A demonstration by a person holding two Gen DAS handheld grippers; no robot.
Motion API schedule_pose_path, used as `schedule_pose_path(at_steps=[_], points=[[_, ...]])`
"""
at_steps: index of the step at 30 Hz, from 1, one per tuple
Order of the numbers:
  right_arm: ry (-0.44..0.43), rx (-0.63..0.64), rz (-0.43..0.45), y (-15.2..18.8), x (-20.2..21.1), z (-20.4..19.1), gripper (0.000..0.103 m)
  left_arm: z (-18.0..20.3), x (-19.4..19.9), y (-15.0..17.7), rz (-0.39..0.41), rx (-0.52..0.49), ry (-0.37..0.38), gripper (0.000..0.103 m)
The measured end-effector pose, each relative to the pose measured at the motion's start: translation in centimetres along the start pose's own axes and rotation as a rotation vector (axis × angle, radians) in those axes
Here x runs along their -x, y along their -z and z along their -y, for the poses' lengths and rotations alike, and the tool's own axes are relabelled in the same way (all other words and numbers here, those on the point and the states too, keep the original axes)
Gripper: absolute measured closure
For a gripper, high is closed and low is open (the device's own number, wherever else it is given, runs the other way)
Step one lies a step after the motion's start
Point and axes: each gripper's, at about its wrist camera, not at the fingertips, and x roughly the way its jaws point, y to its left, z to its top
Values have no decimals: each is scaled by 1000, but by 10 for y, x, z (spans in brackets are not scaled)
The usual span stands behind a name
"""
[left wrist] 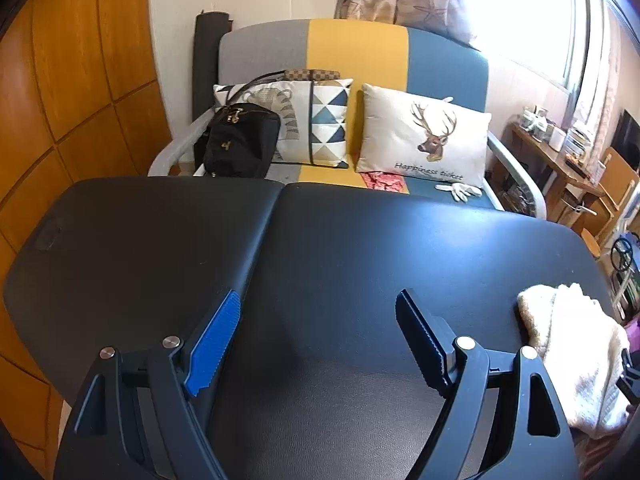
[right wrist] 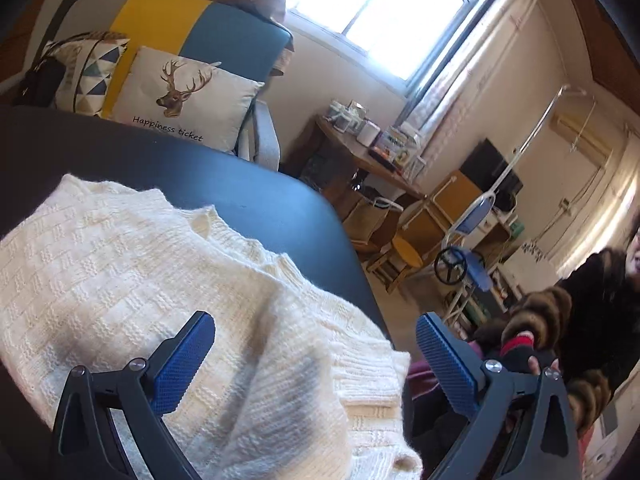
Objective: Fold clothes
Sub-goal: 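Move the right gripper over the crumpled cream sweater toward its sleeve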
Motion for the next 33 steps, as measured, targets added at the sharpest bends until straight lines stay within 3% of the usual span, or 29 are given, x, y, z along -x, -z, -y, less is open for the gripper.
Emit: schedule_pose_path(at_steps=[10,14,19,23,25,26,29,31,33], points=[[-259,-172,-47,4,11,50,0,40,-7,41,50,-28,2,16],[-363,-241,-66,6,15,70,0,67,-21,54,3,-101,31,16],[-517,-390,-137,21,0,104,0,85,-19,71,22,-150,39,16],[-465,-489,-210,32,-38,123,0,90,-19,81,7,-144,94,16],[-483,-560,-252,37,-61,136,0,88,-23,83,-25,-143,120,16],[-524,-591,-265,39,-72,140,0,85,-26,81,-37,-139,123,16],[-770,-705,-342,42,-104,131,0,85,-37,77,-75,-136,122,16],[-859,-661,-370,39,-109,110,1,85,-42,74,-103,-114,106,16],[-1039,-582,-352,38,-91,80,1,85,-46,73,-129,-94,117,16]])
